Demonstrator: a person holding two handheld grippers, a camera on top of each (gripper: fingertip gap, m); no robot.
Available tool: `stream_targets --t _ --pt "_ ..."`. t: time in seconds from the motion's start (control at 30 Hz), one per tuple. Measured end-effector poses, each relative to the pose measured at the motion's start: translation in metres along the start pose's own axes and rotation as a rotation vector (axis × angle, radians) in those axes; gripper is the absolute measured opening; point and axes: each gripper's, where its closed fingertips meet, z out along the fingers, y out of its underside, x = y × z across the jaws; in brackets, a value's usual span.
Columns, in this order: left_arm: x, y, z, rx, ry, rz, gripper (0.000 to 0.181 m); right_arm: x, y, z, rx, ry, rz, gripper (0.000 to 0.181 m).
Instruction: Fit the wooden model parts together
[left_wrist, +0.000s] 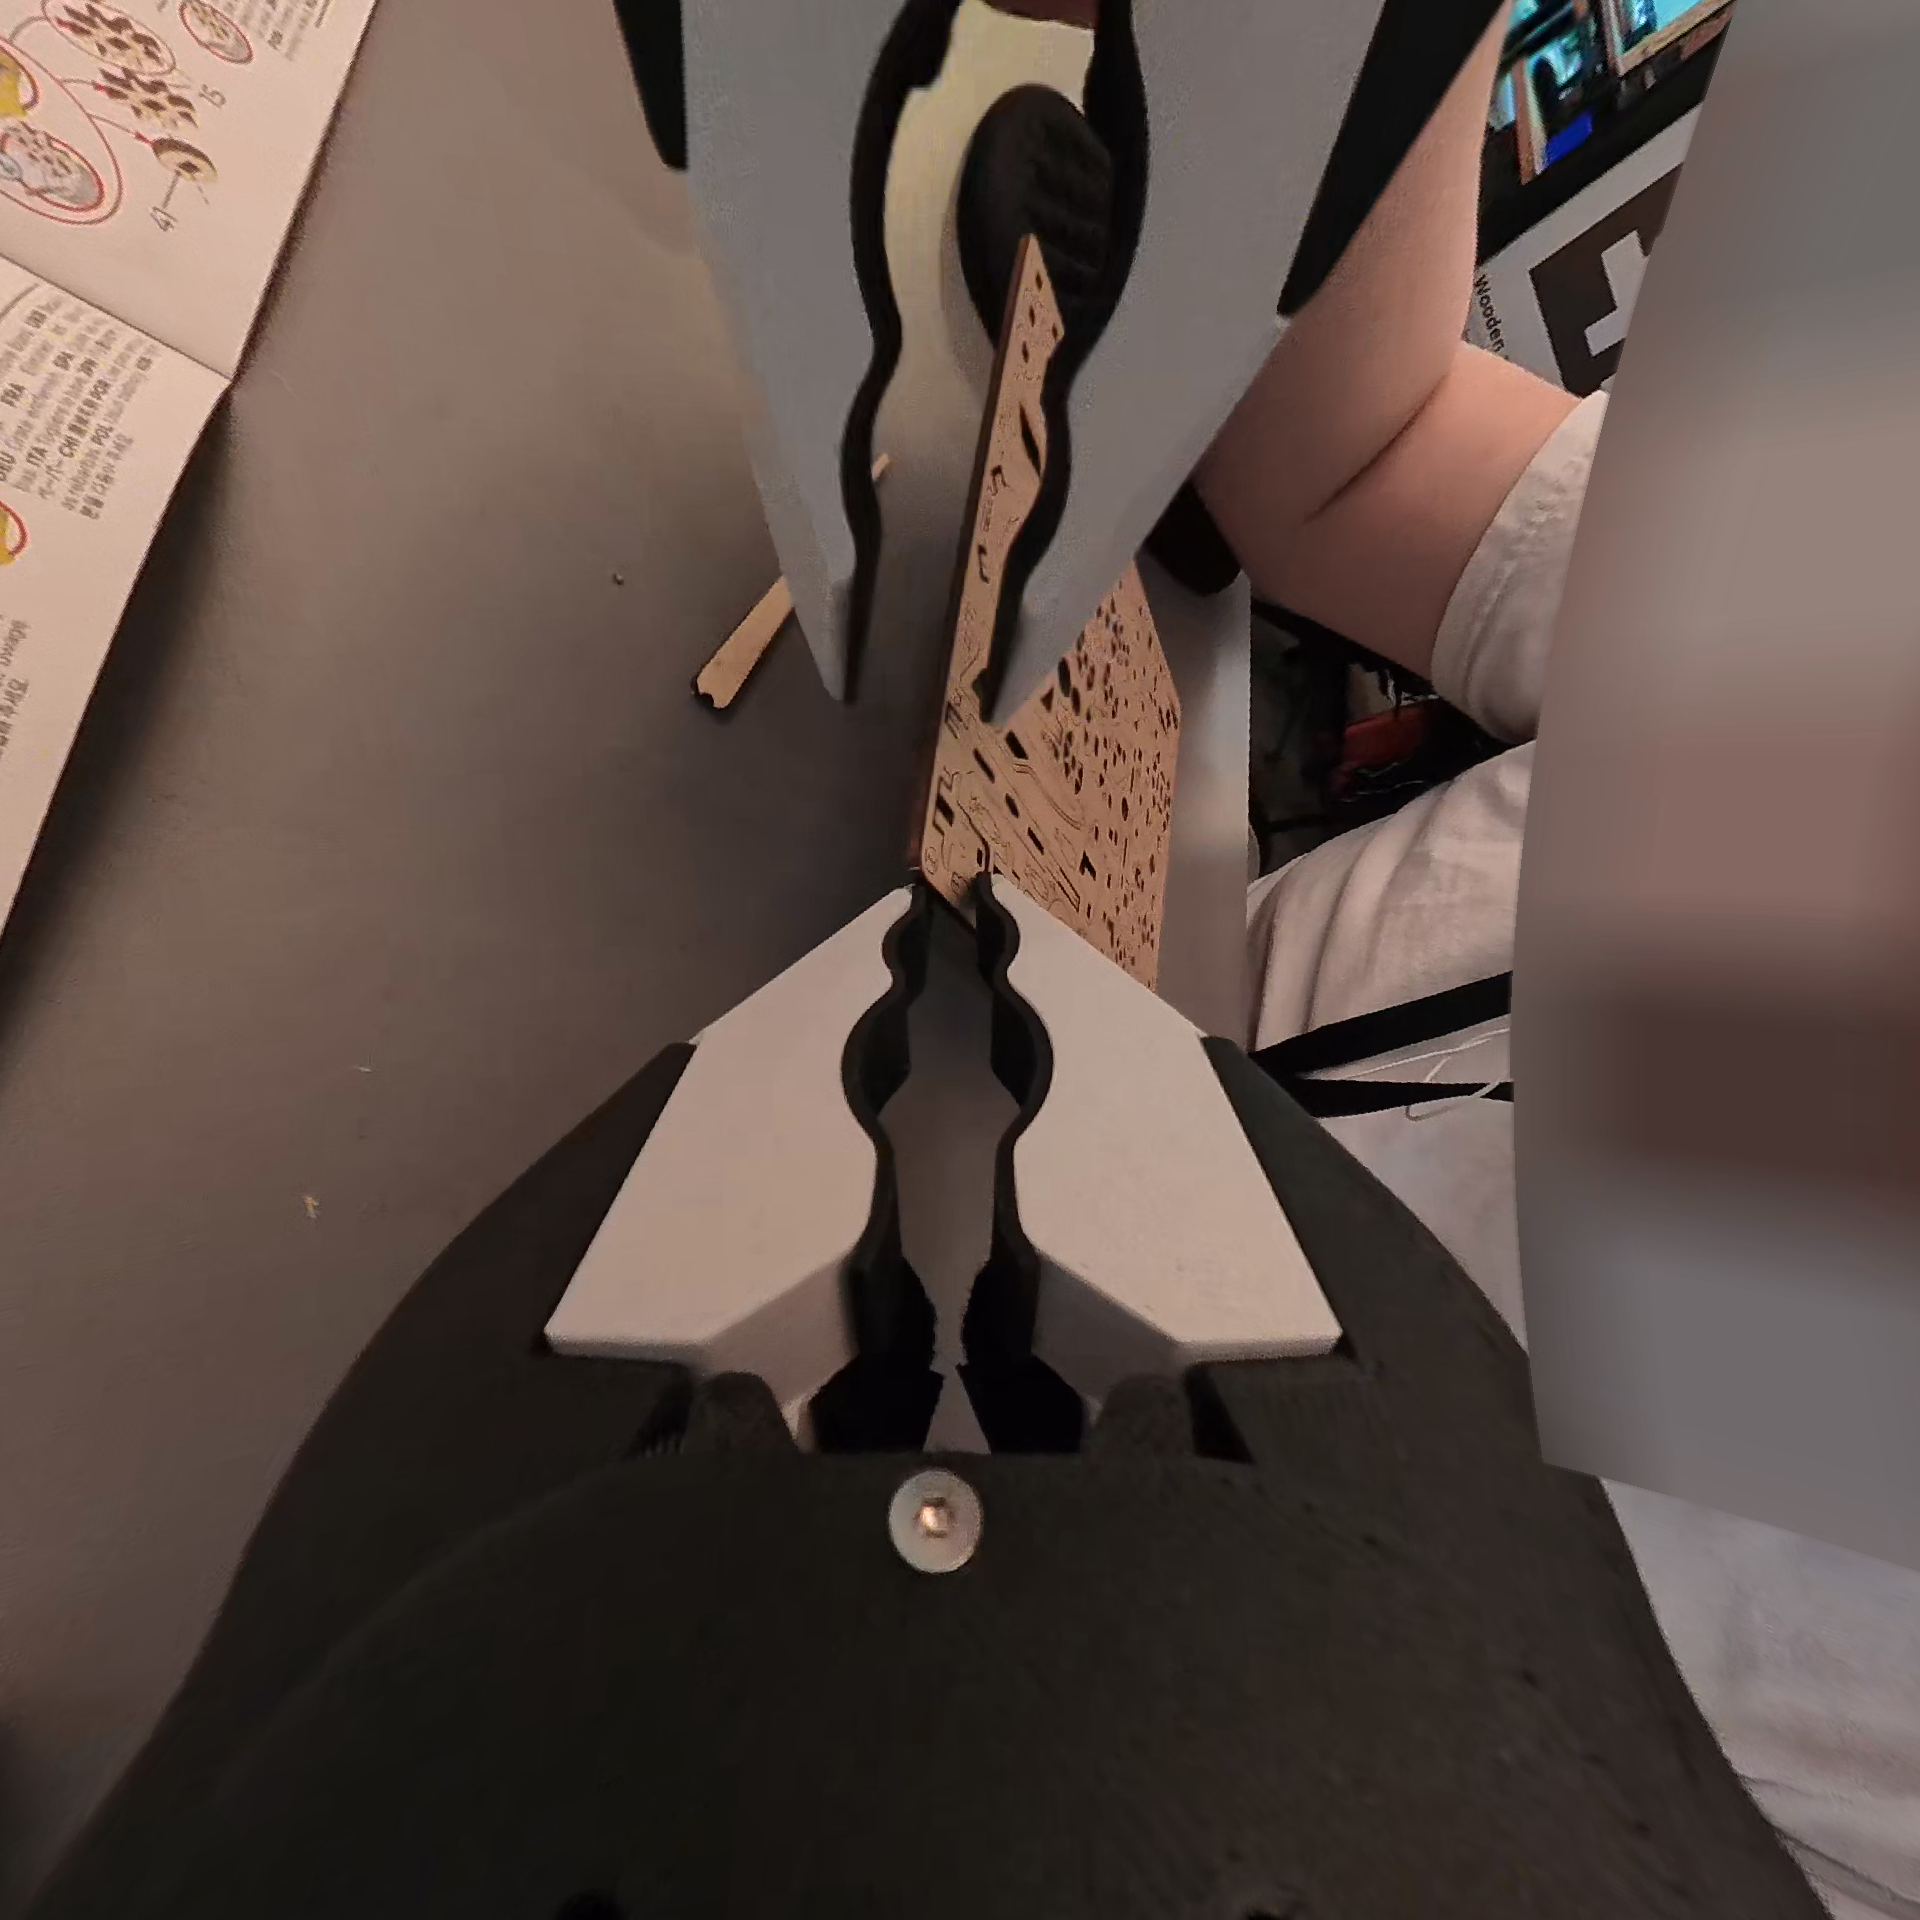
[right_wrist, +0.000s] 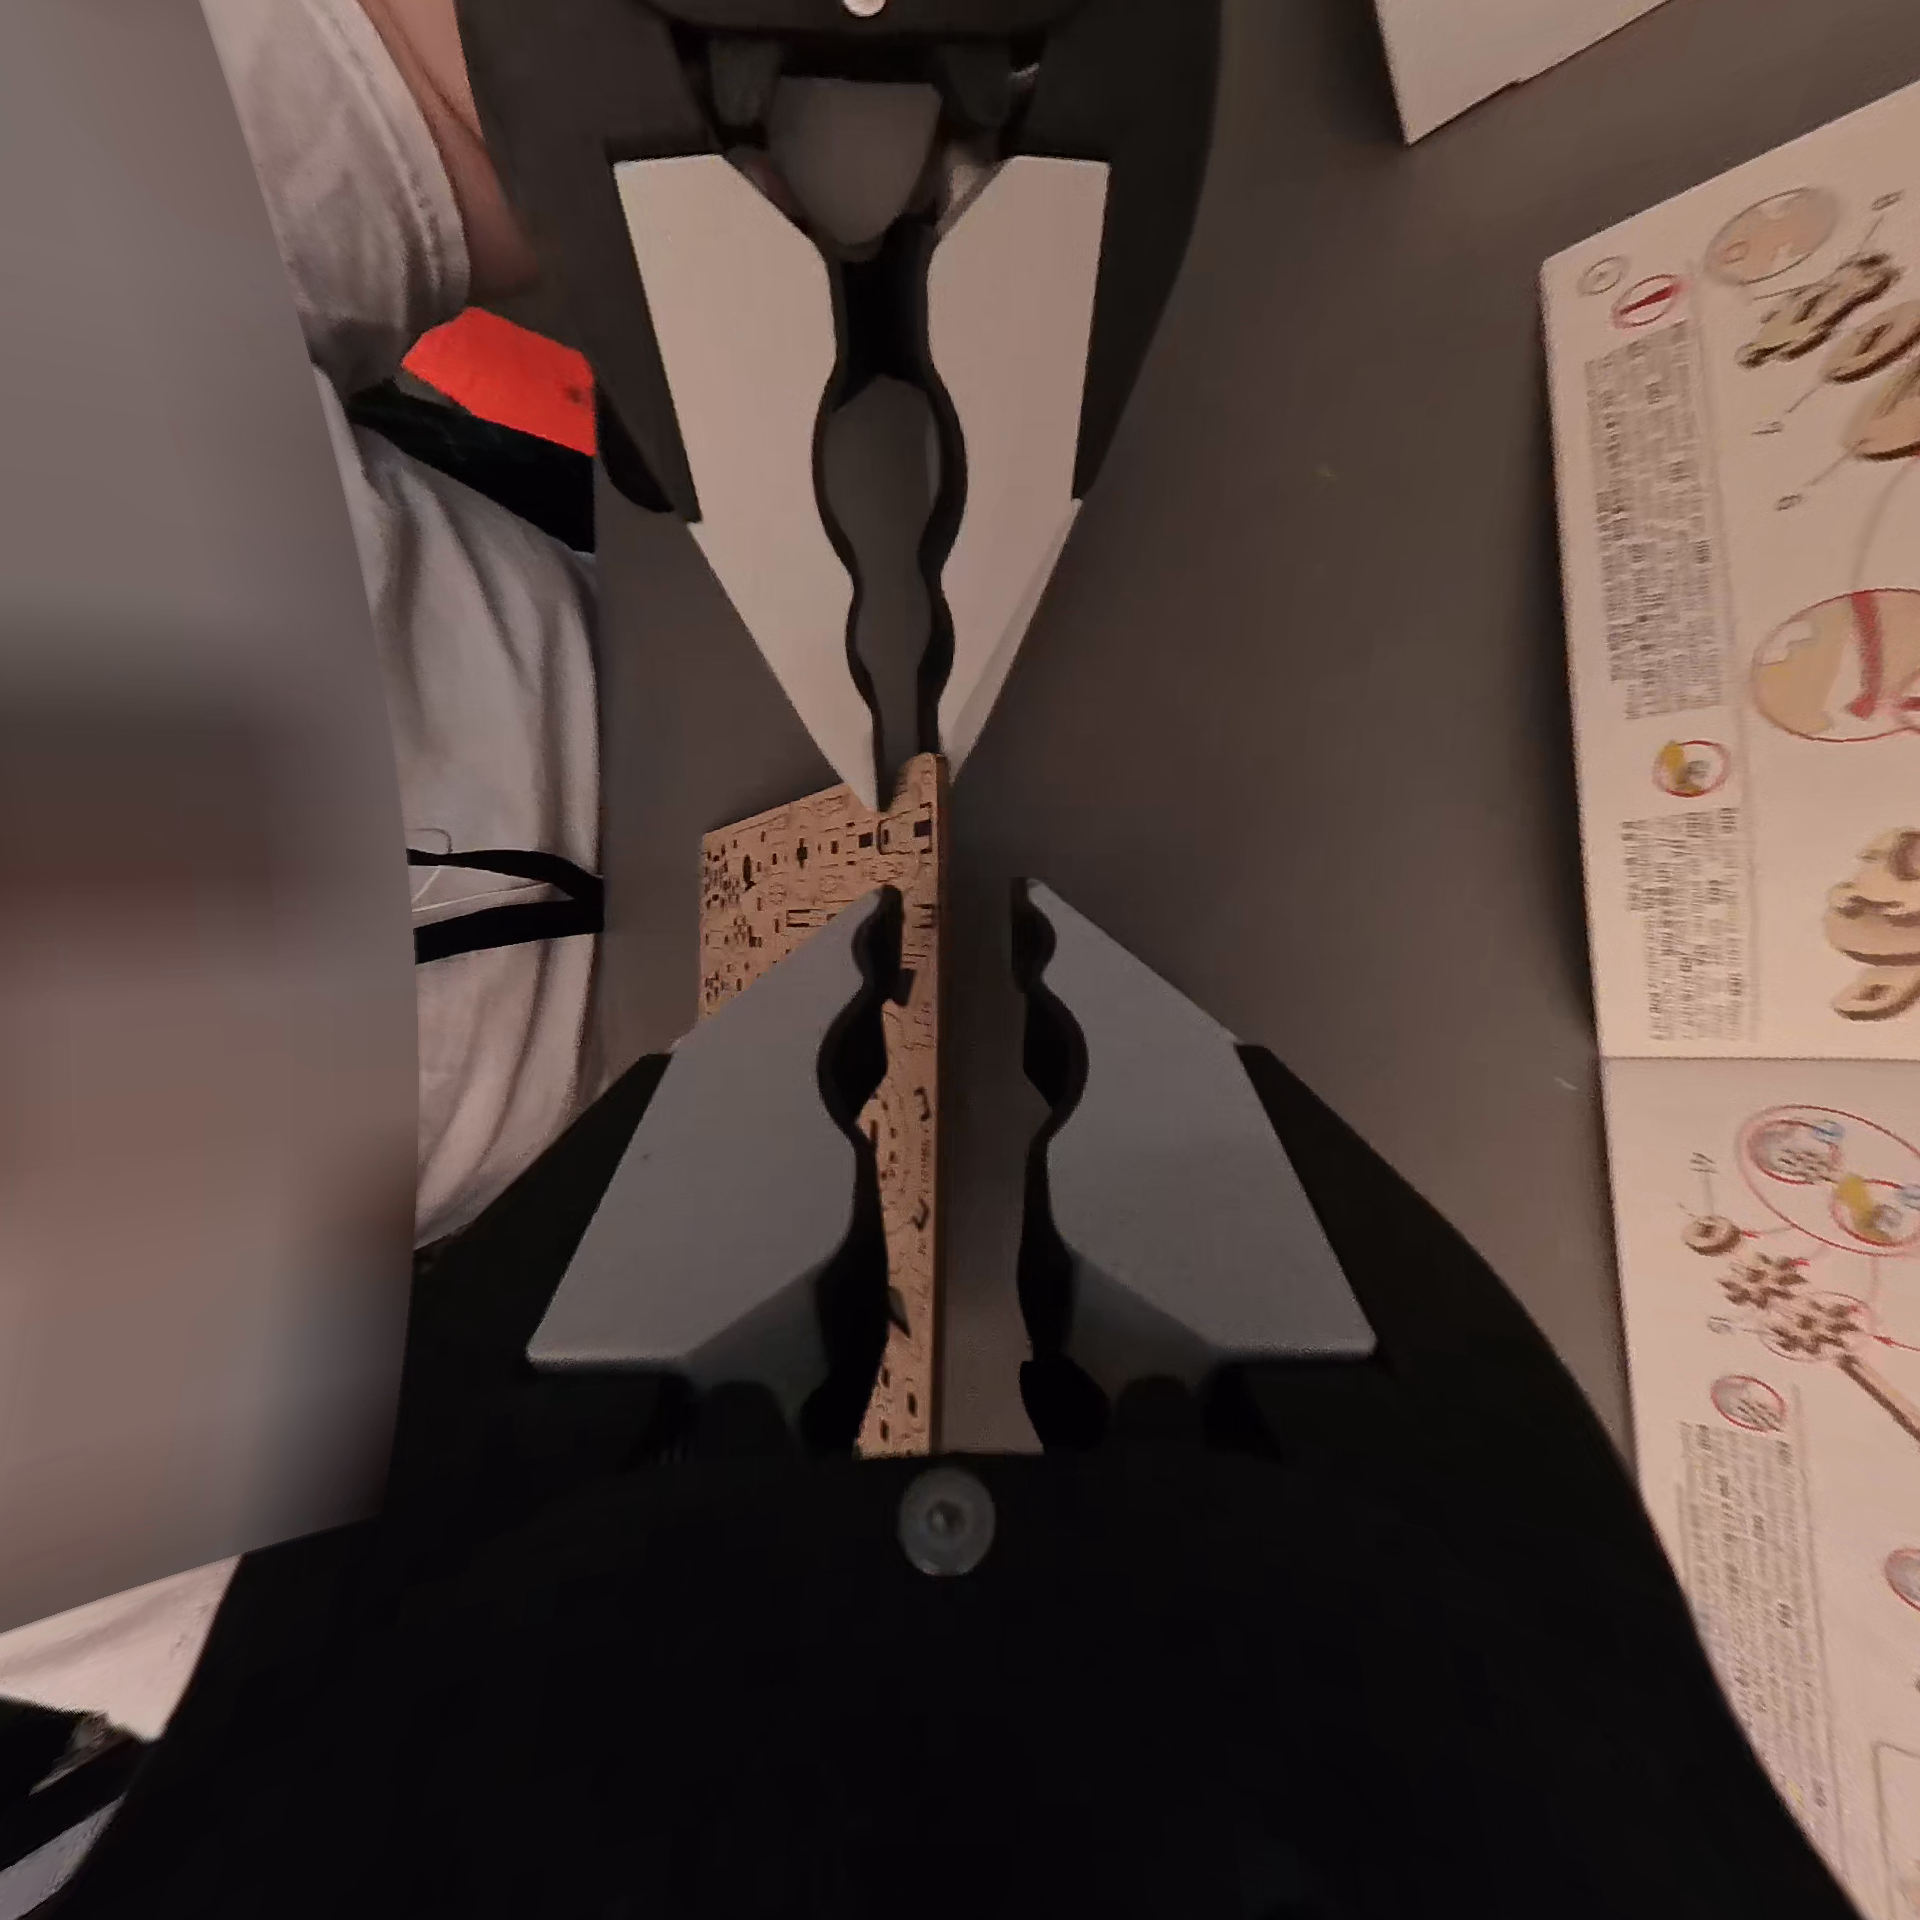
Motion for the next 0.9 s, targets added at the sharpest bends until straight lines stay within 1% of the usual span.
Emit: stream_targets --t 0.07,0.1,0.13,0.17,0.2,0.23,0.27,0.3,0.37,0.43,0.47,0.5,0.53,0.7,0.77,0.9 --pt "0.0 -0.001 -0.002 0.003 -0.005 0.006 0.006 -0.003 -0.001 -0.003 0.015 -0.017 -0.003 0.023" --pt "0.001 -0.001 -0.003 0.006 -0.007 0.011 0.006 -0.003 0.0 -0.002 0.016 -0.022 -0.002 0.028" --pt "0.002 -0.003 -0.004 0.014 -0.005 0.015 0.006 -0.003 0.004 0.001 -0.005 -0.028 0.003 0.035" --pt "0.003 -0.004 -0.004 0.02 0.0 0.017 0.006 -0.004 0.01 0.005 -0.041 -0.047 0.005 0.035" --pt "0.004 -0.004 -0.005 0.023 0.003 0.019 0.006 -0.006 0.014 0.01 -0.073 -0.075 0.003 0.028" --pt "0.004 -0.004 -0.004 0.019 0.001 0.024 0.007 -0.015 0.014 0.012 -0.085 -0.144 -0.003 0.01" --pt "0.005 -0.003 -0.004 0.012 0.003 0.029 0.007 -0.017 0.015 0.012 -0.092 -0.156 -0.006 0.009" --pt "0.006 -0.003 -0.003 0.013 0.008 0.03 0.008 -0.017 0.016 0.013 -0.099 -0.155 -0.012 0.009" --pt "0.005 -0.007 -0.003 0.036 0.007 0.026 0.02 -0.019 0.013 0.012 -0.085 -0.161 -0.014 0.009" --pt "0.007 -0.01 -0.004 0.056 0.017 0.021 0.022 -0.018 0.01 0.013 -0.077 -0.153 0.001 0.009" --pt "0.004 -0.01 -0.004 0.055 -0.002 0.022 0.015 -0.018 0.01 0.013 -0.078 -0.15 0.004 0.009" --pt "0.0 -0.009 -0.005 0.05 -0.036 0.028 0.017 -0.017 0.011 0.014 -0.083 -0.142 0.002 0.009" --pt "-0.002 -0.01 -0.005 0.053 -0.055 0.033 0.014 -0.016 0.012 0.014 -0.09 -0.134 0.004 0.01" --pt "-0.001 -0.012 -0.006 0.082 -0.014 -0.03 0.007 -0.014 0.011 0.015 -0.088 -0.132 0.027 0.009" --pt "0.0 -0.012 -0.006 0.085 0.006 -0.044 0.006 -0.015 0.01 0.015 -0.08 -0.151 0.043 0.009" --pt "0.001 -0.011 -0.005 0.077 -0.002 -0.031 0.006 -0.017 0.006 0.015 -0.044 -0.204 0.083 0.011"
